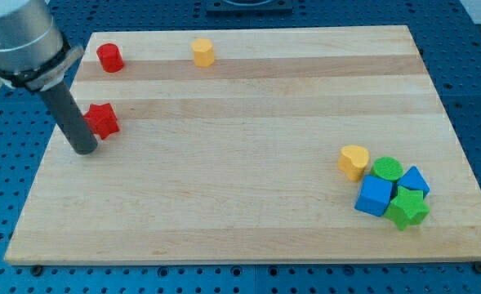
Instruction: Place red star on left side of yellow heart
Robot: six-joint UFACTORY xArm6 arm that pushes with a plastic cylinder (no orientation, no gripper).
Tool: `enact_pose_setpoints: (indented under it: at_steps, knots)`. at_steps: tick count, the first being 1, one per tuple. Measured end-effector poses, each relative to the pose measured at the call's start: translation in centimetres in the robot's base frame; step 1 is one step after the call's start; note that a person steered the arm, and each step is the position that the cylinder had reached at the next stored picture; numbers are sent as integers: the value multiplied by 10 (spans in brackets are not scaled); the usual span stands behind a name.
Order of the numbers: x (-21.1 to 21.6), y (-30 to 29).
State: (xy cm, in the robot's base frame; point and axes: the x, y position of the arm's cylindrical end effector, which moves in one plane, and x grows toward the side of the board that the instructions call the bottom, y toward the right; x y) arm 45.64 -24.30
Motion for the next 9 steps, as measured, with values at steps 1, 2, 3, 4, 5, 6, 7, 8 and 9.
enact_pose_setpoints:
  at_steps: [1, 2, 3, 4, 5, 6, 7, 8, 9]
  knots:
    - [0, -11]
    - [-13, -27]
    - [-57, -26]
    - [-63, -10]
    - [-63, -5]
    - [-62, 8]
    - [-43, 86]
    - [-42, 158]
    - [-42, 173]
